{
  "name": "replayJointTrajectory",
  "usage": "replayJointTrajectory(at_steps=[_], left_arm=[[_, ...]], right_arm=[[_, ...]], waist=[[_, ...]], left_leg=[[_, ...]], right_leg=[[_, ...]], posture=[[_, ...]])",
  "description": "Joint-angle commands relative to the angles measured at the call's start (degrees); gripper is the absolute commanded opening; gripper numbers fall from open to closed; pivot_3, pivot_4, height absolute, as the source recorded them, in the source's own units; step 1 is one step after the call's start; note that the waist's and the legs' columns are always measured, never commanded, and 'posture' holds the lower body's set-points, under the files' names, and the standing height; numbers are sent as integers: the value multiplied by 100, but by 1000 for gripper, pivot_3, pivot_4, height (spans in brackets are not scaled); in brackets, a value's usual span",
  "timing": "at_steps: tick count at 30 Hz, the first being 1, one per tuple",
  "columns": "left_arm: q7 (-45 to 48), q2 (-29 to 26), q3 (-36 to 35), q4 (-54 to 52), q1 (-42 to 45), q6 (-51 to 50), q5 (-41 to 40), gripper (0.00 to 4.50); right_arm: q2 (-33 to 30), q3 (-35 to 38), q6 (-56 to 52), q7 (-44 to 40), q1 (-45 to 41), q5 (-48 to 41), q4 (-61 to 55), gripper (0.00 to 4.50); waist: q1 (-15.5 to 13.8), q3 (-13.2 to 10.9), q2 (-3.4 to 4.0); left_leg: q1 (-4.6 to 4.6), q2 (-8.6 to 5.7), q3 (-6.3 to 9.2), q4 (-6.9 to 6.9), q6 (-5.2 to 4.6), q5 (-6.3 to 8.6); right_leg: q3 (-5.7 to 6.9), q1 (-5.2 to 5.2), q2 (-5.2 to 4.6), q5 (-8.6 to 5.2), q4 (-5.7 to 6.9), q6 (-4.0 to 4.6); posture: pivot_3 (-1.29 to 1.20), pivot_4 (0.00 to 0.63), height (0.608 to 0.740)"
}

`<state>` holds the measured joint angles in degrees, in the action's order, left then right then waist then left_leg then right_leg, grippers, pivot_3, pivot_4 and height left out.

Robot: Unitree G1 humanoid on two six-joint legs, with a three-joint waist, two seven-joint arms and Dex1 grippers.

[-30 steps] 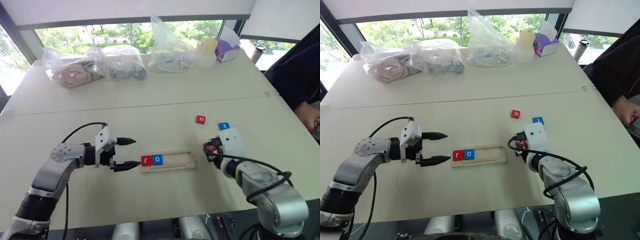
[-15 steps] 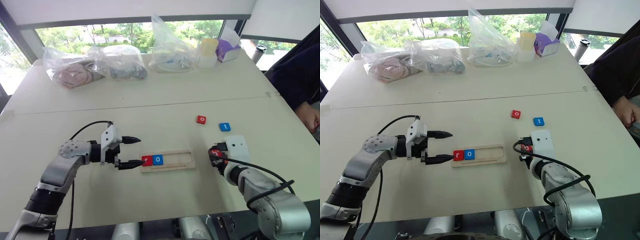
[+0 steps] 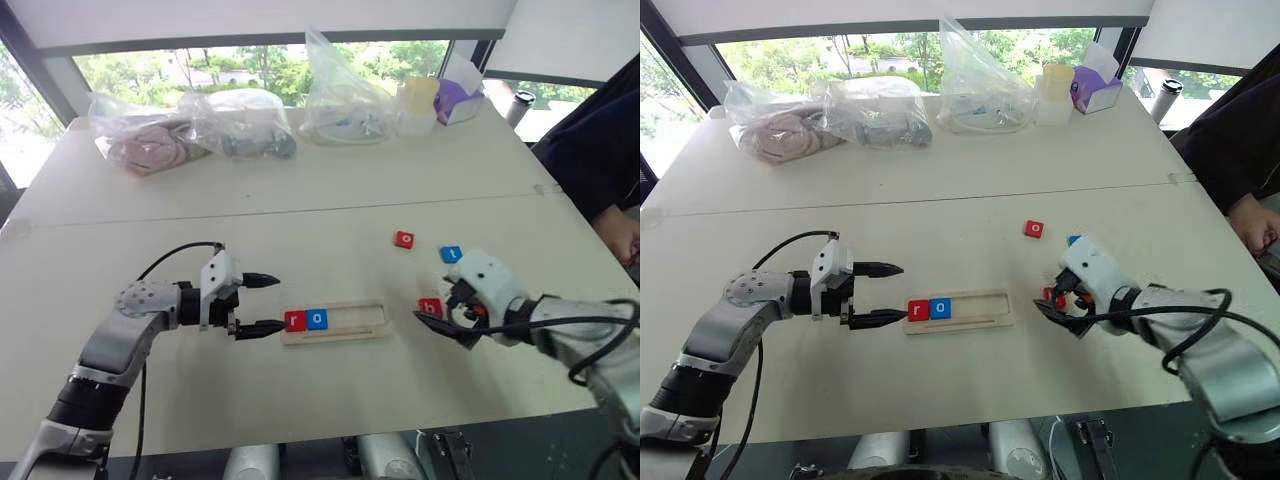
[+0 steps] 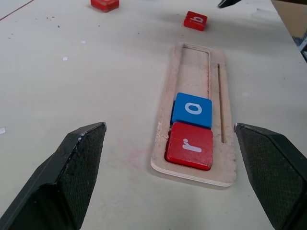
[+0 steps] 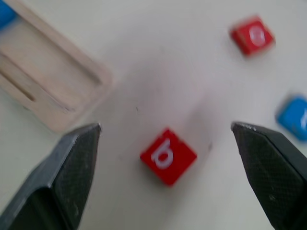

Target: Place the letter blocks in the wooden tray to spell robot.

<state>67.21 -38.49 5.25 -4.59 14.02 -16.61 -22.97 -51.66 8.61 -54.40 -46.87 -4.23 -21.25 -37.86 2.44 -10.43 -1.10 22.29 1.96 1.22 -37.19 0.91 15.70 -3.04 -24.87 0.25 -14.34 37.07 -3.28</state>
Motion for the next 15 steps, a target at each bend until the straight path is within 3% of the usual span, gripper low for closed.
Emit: replayJointTrajectory(at_steps=[1,7,15], left_arm=[[-44,-29,-117,-138,64,72,3,4500],[-114,-29,-116,-264,-23,77,0,4500],[-176,-55,-143,-339,-100,65,-12,4500]], right_arm=[[-431,-90,2083,-1029,113,376,1211,4425],[-458,-544,3483,-1870,-221,559,2730,4425],[-265,-893,4007,-2140,-662,694,3586,4425]], waist=[[0,-2,-3],[12,-3,-3],[-6,-4,-2]], left_leg=[[0,0,-2,-1,0,0],[-3,-1,-6,-9,0,0],[-6,0,-5,-9,0,0]], right_leg=[[0,1,0,0,0,-1],[-4,5,-1,3,2,-3],[-5,6,-1,19,8,-5]], posture=[[0,150,740],[0,150,740],[0,150,740]])
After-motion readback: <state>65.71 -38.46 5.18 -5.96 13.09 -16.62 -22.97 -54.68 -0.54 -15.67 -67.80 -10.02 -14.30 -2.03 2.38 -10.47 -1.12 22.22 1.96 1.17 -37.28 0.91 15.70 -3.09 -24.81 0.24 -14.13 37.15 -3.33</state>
